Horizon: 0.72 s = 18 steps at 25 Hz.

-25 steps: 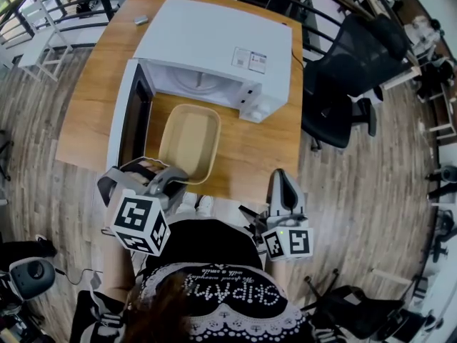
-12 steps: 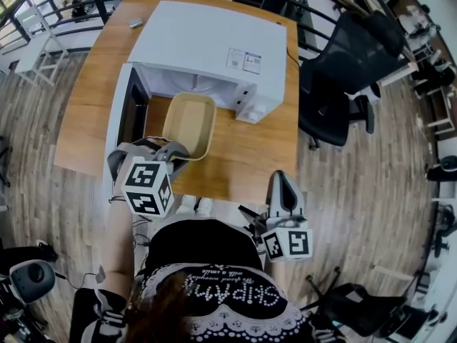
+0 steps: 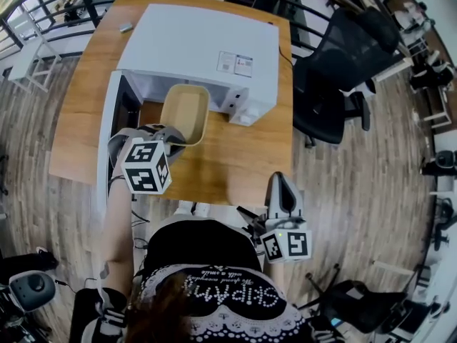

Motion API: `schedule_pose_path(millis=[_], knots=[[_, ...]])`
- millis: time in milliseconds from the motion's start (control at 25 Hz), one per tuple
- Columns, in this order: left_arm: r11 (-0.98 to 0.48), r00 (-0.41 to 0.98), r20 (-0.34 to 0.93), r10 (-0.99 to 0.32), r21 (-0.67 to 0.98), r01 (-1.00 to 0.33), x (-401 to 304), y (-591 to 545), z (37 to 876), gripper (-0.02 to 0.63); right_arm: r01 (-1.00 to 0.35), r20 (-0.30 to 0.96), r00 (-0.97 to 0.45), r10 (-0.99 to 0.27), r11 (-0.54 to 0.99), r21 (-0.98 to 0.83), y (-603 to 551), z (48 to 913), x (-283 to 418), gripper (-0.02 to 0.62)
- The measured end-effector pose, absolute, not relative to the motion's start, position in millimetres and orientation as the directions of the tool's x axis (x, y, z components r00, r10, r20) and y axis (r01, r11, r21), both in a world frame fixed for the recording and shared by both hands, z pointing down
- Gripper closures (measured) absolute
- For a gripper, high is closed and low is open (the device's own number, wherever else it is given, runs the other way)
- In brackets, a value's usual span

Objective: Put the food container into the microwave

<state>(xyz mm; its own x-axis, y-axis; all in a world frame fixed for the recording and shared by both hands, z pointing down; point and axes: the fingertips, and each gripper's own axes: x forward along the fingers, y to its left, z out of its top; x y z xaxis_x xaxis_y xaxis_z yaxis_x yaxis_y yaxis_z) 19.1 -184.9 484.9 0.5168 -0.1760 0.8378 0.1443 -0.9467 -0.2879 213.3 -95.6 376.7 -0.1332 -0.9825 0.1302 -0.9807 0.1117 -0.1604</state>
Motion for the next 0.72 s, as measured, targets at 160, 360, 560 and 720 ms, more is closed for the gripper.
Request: schedule_pose_path(millis=[160,360,560,720], knots=[[-0.950,0.526,0.833,-0.170,-0.281,0.137,25,-204,488,0.563,-0.982,0.135,-0.121,-0.983,0.099,-0.160,-100,377,218,0.561],[-0.955,0.528,0.835,-0.158,-0.264,0.133,30,-222,497,0.563,-0.984,0.143,-0.104,-0.984,0.080,-0.159,-107,380,224,0.561],[-0.961,0.524,0.837,-0.157,-0.253,0.115,28,-241,507,0.563,-0.986,0.150,-0.091,-0.985,0.067,-0.154,-114,382,228,0.561],[-0.962,0.523,0.837,-0.164,-0.254,0.105,28,-256,511,0.563,-0.987,0.150,-0.082,-0.985,0.060,-0.150,-119,379,227,0.561]])
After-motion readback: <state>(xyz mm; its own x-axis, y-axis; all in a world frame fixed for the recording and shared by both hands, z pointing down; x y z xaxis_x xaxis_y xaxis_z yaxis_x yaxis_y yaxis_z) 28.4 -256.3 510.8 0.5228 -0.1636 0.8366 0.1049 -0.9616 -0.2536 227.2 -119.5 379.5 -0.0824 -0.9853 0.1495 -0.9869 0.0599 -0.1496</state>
